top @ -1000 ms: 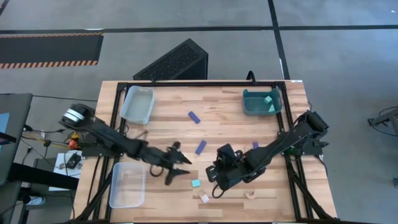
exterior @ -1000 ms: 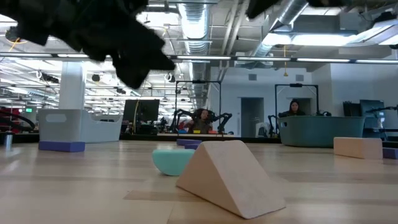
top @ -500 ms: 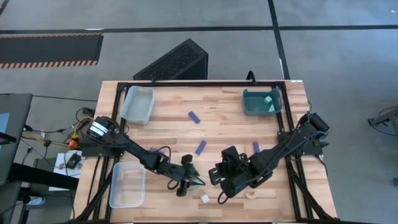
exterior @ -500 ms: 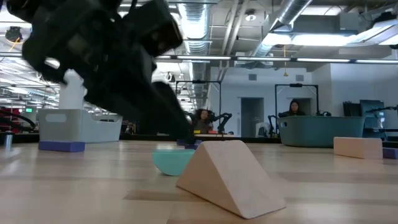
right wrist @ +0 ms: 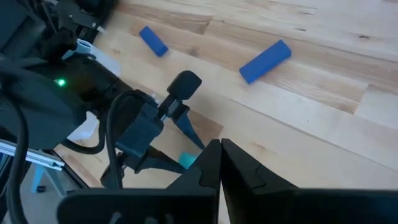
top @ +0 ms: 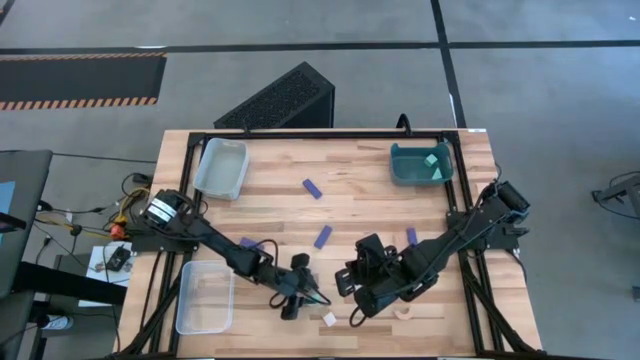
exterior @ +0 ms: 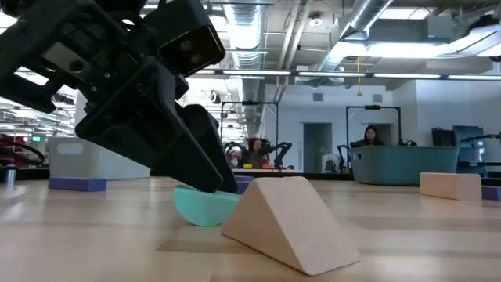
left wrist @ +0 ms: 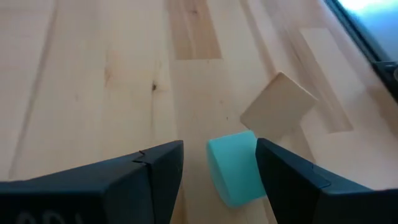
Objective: Sort & place blocks by color
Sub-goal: Put the light blue block into the dark green bin
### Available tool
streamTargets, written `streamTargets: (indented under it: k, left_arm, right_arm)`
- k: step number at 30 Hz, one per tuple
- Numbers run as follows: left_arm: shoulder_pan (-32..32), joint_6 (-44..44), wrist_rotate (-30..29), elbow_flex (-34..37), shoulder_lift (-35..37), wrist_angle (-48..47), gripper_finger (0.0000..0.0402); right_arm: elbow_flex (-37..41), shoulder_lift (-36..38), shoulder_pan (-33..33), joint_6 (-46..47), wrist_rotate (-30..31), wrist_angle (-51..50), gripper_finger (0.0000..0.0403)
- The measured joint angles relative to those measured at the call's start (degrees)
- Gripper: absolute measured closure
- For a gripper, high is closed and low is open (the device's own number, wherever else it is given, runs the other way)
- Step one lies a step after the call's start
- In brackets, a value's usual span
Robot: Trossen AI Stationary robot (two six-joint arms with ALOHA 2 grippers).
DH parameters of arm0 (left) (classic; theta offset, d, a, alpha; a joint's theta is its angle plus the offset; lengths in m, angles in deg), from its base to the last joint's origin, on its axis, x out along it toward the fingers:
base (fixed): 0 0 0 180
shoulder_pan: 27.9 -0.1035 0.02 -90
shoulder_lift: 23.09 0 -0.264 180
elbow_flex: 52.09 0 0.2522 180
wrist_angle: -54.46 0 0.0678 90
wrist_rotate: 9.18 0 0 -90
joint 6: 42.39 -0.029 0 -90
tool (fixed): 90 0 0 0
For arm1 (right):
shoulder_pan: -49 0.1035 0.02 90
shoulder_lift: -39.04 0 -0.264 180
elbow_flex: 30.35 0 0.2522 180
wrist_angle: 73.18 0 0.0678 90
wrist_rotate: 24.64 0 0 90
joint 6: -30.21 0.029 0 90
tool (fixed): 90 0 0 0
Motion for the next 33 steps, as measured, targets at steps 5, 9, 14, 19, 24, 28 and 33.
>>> streamTargets:
  k: [5,9,14,19,24,28,33]
  left_arm:
    - [-1.4,-1.5,-1.6,0.2,1.7,-2.5,0.0215]
    - [-2.9,-2.5,-2.0,0.4,4.1,-6.0,0.0216]
    - [-5.0,-2.5,-2.2,0.4,7.9,-12.5,0.0216]
    - [-5.8,-3.6,-2.2,0.4,12.4,-15.1,0.0216]
    - [-5.2,0.2,-2.9,0.4,14.3,-11.5,0.0216]
    - [-2.0,0.4,-5.3,0.7,12.2,-7.8,0.0216]
    - [1.1,2.3,-8.8,0.7,9.4,-8.0,0.0216]
  right_arm:
    - [0.0,0.0,0.0,0.3,0.0,0.2,0.0372]
    - [0.0,0.0,0.2,0.4,0.0,0.6,0.0372]
    - [0.0,0.0,0.7,0.4,1.1,1.8,0.0372]
    - [0.0,0.0,1.1,0.6,1.1,1.8,0.0372]
    - [0.0,0.0,1.4,0.8,1.2,1.8,0.0372]
    - [0.0,0.0,1.4,0.5,1.4,1.9,0.0372]
    - [0.0,0.0,1.7,0.0,3.4,2.7,0.0372]
